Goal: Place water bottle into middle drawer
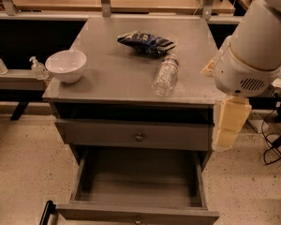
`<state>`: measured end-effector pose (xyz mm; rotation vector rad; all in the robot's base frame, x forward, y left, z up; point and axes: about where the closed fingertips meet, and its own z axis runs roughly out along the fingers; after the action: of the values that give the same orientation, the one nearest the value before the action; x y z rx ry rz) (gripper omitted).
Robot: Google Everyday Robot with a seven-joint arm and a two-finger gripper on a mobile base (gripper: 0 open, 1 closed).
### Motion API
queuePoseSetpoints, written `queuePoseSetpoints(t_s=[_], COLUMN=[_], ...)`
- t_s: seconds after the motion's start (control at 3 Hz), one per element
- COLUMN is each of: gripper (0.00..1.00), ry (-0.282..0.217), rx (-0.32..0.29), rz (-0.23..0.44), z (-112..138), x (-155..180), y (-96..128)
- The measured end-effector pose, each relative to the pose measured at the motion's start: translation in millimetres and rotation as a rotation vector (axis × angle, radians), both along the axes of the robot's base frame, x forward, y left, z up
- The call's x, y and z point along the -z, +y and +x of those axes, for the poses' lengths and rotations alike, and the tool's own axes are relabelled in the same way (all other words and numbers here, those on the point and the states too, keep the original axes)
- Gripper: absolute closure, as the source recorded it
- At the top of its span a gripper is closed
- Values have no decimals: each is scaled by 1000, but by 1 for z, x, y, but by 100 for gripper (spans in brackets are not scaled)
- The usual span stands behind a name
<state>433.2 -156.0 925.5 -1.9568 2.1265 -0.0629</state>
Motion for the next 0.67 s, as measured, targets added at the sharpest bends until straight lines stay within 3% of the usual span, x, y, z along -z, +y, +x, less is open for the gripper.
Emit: queuePoseSetpoints(t_s=[0.33,0.67], gripper=[0,0], ry=[0,-20], rx=[0,77], rz=[0,15], z=[0,43], x=[0,-6], y=[0,4])
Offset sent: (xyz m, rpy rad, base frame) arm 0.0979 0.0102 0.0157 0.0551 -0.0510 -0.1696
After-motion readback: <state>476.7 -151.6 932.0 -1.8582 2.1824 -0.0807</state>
